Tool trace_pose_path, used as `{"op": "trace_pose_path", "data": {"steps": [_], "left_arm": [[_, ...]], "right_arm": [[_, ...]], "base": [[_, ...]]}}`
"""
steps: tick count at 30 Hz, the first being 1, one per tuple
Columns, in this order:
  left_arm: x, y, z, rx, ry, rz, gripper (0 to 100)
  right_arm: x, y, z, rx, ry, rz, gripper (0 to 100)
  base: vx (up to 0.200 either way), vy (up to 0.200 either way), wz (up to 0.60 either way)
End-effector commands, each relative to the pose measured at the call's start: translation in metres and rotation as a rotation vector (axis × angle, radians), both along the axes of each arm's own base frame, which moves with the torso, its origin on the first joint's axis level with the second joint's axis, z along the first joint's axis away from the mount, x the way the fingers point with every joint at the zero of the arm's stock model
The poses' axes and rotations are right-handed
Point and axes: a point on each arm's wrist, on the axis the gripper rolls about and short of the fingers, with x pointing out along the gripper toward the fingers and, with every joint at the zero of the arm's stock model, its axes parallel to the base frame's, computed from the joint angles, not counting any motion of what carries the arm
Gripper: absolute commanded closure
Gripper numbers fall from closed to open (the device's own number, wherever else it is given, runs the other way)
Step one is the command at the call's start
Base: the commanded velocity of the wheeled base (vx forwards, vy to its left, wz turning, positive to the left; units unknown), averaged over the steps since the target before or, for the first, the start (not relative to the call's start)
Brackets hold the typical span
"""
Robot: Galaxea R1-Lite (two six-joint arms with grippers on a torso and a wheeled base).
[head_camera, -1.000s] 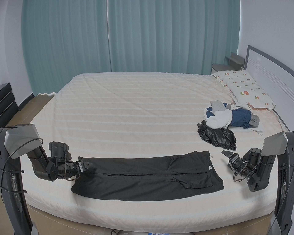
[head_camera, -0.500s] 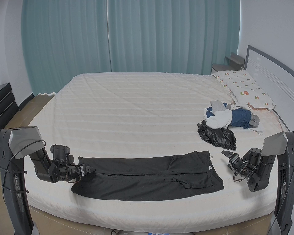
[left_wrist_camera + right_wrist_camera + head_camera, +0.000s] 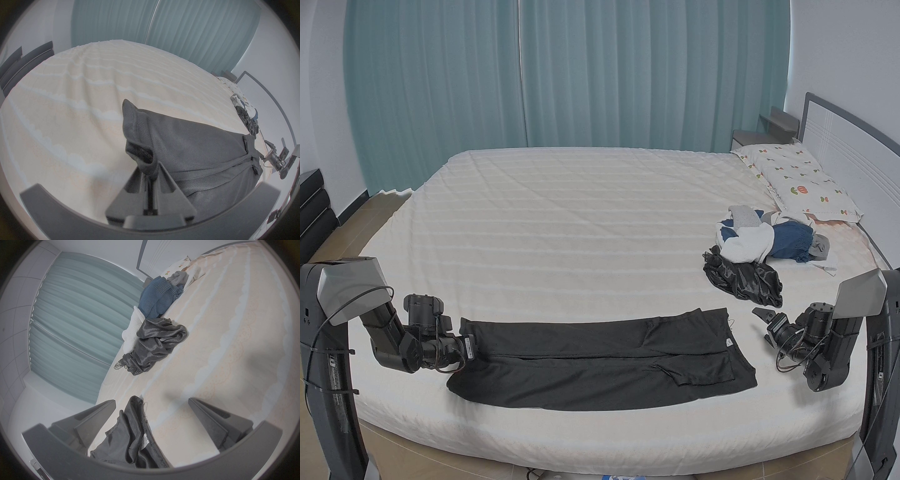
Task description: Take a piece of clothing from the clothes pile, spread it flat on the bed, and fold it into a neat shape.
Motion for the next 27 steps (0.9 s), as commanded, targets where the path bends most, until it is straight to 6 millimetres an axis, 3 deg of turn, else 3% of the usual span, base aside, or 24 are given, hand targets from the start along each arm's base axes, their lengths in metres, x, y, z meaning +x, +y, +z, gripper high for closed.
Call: {"op": "trace_pose_path", "data": {"steps": [1, 11, 27], "left_arm": [[-0.001, 0.003, 0.009, 0.000, -0.019, 0.010, 100], [-0.007, 0.021, 0.026, 0.004, -0.051, 0.059, 100], [-0.020, 0.067, 0.041, 0.004, -0.061, 0.178, 100]], "right_arm": [[0.000, 0.000, 0.001, -0.001, -0.013, 0.001, 0], [0.000, 0.000, 0.001, -0.001, -0.013, 0.001, 0], [0.000, 0.000, 0.001, -0.001, -0.013, 0.001, 0]], "base": [[0.000, 0.000, 0.00], [0.000, 0.000, 0.00], [0.000, 0.000, 0.00]]}}
